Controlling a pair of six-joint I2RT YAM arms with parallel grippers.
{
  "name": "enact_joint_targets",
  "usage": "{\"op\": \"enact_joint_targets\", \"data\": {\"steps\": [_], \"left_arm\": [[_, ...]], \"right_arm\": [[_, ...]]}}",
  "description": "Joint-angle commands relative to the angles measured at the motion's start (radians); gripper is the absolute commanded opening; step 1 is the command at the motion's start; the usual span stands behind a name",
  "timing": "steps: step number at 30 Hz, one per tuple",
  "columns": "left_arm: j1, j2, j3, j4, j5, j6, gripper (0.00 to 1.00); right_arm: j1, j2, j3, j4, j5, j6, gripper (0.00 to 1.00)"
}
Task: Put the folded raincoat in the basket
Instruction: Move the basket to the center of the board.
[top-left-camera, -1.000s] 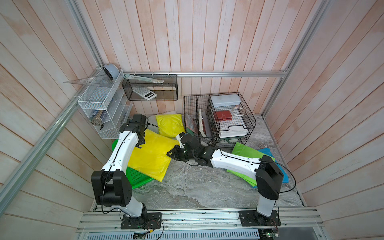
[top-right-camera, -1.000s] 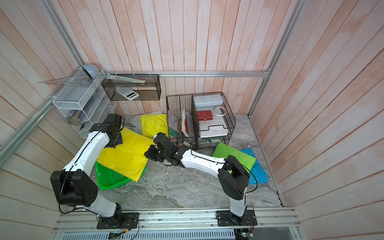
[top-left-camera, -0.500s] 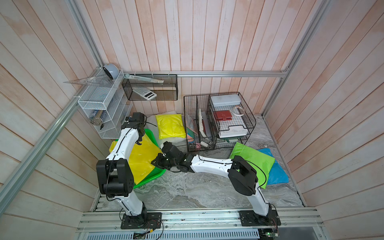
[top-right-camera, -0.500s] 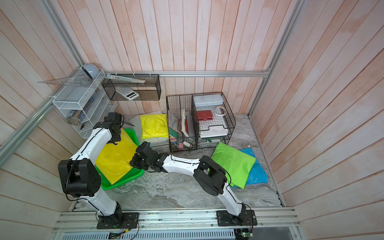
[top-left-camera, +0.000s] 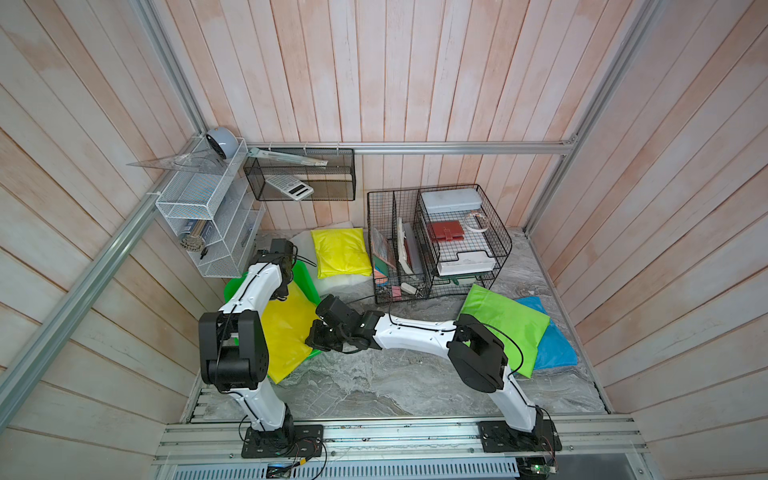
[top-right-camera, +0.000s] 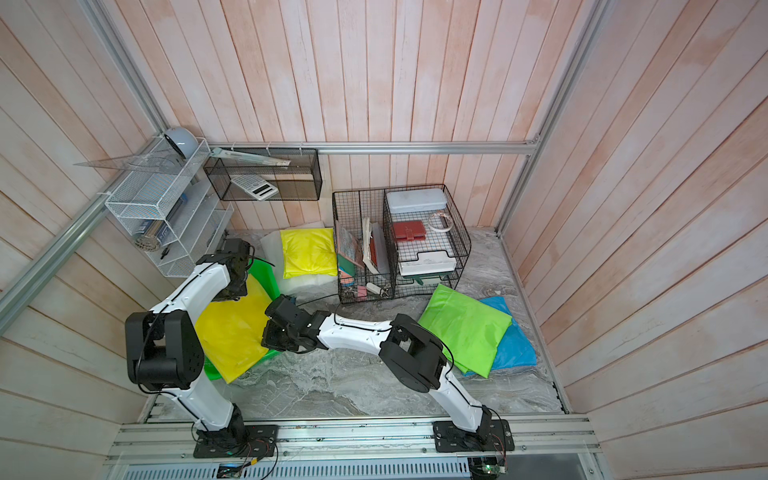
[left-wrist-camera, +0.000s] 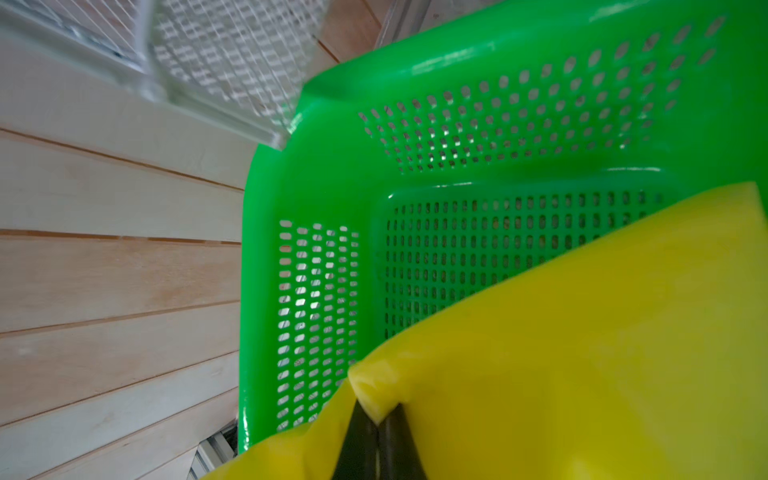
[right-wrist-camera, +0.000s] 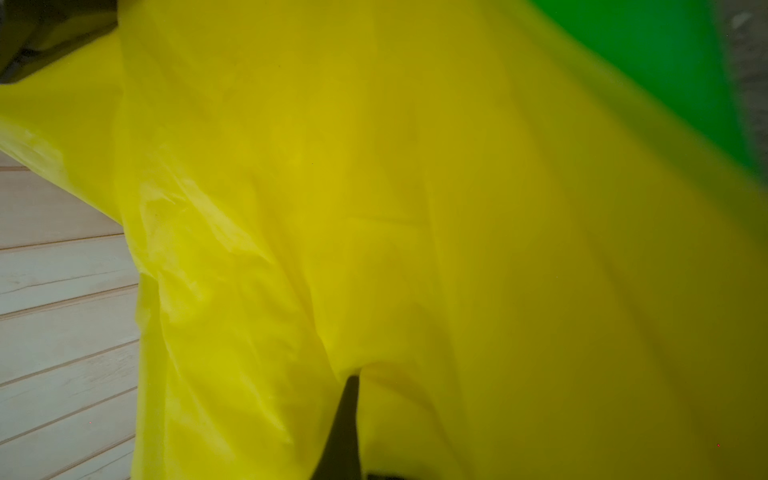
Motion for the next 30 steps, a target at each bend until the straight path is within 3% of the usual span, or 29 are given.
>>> {"op": "enact_joint_targets", "data": {"steps": [1,8,11,16,22,26,30], "left_arm": [[0.001,-0.025,-0.054,0.004,0.079,-0.063,0.0],[-0.006,-0.086,-0.191,0.008,0.36,-0.163,0.0],[-0.053,-0.174,-0.295,0.034,0.467,-0.242,0.0],[-0.174,-0.324,-0.405,0.017,0.456,-0.373,0.0],[-0.307,-0.435,-0.499,0.115,0.571,-0.515,0.0],[-0.388,-0.424,-0.512,0.171,0.597,-0.56,0.0],[-0.399,-0.404,-0.456,0.155,0.525,-0.515,0.0]], "right_arm": [[-0.032,-0.044,-0.08,-0.109,-0.069,-0.047,0.0],[-0.114,-0.159,-0.207,-0.254,-0.118,-0.229,0.0],[-0.155,-0.22,-0.254,-0.362,-0.152,-0.338,0.0],[-0.266,-0.348,-0.396,-0.514,-0.174,-0.495,0.0],[-0.426,-0.459,-0.494,-0.643,-0.151,-0.657,0.0],[-0.44,-0.475,-0.452,-0.723,-0.146,-0.724,0.0],[-0.392,-0.492,-0.417,-0.74,-0.153,-0.691,0.0]]}}
